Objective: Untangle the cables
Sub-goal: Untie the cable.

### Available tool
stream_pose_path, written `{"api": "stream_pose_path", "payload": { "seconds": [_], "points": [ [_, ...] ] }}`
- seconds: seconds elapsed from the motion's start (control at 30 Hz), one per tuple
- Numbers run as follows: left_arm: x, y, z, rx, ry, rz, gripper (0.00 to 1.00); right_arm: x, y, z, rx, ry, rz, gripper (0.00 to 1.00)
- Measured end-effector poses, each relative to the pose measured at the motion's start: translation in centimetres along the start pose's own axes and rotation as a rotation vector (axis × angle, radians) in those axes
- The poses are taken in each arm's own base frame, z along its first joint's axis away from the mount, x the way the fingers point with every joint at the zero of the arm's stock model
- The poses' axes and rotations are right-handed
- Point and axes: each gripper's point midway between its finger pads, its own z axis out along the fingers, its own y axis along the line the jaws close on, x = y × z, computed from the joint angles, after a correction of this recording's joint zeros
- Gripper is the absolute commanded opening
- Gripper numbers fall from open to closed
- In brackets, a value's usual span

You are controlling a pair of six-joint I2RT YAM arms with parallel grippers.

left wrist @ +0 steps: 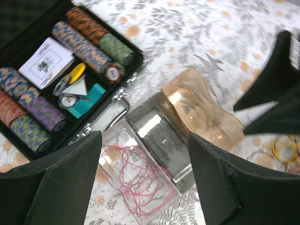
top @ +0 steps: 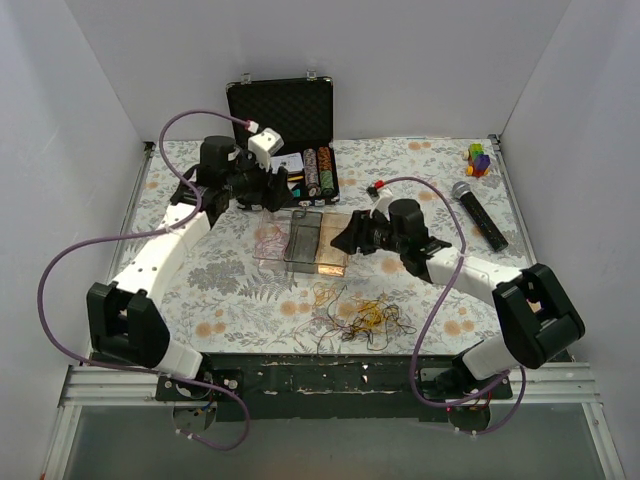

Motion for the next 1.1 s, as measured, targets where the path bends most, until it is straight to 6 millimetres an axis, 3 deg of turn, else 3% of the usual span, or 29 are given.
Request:
{"api": "stream_pose_path", "payload": {
  "seconds": [0.1, 0.23, 0.4, 0.57, 0.63, 0.73, 0.93, 1.1],
  "points": [
    [0.0, -2.7, -1.6, 0.109, -0.004, 0.07, 0.72, 1.8, -1.3, -1.1, 0.062, 0.033, 0.011, 0.62],
    [2.5, -8.3, -3.8, 0.303, 0.015, 0.211, 0.73, 2.9, -2.1, -2.8, 0.122, 0.04, 0.013, 0.62],
    [8.9, -15.5, -5.7, 0.586, 0.093, 0.371, 0.76, 3.0, -2.3, -4.3, 0.158, 0.017, 0.001, 0.63],
    [16.4, -20.1, -6.6, 0.782, 0.214, 0.475, 0.76, 2.8, -2.4, -5.4, 0.18, -0.003, -0.011, 0.64],
    [18.8, -21.4, -6.9, 0.842, 0.264, 0.496, 0.76, 2.7, -2.4, -5.5, 0.184, -0.007, -0.013, 0.64],
    [20.7, -22.1, -6.3, 0.875, 0.314, 0.505, 0.74, 2.7, -2.4, -5.7, 0.191, -0.01, -0.014, 0.64],
    [22.8, -22.7, -4.5, 0.888, 0.372, 0.499, 0.61, 2.4, -2.3, -6.0, 0.198, -0.021, -0.022, 0.64],
    [24.2, -23.0, -3.9, 0.891, 0.393, 0.522, 0.59, 2.2, -2.1, -6.5, 0.193, -0.035, -0.034, 0.64]
  ]
}}
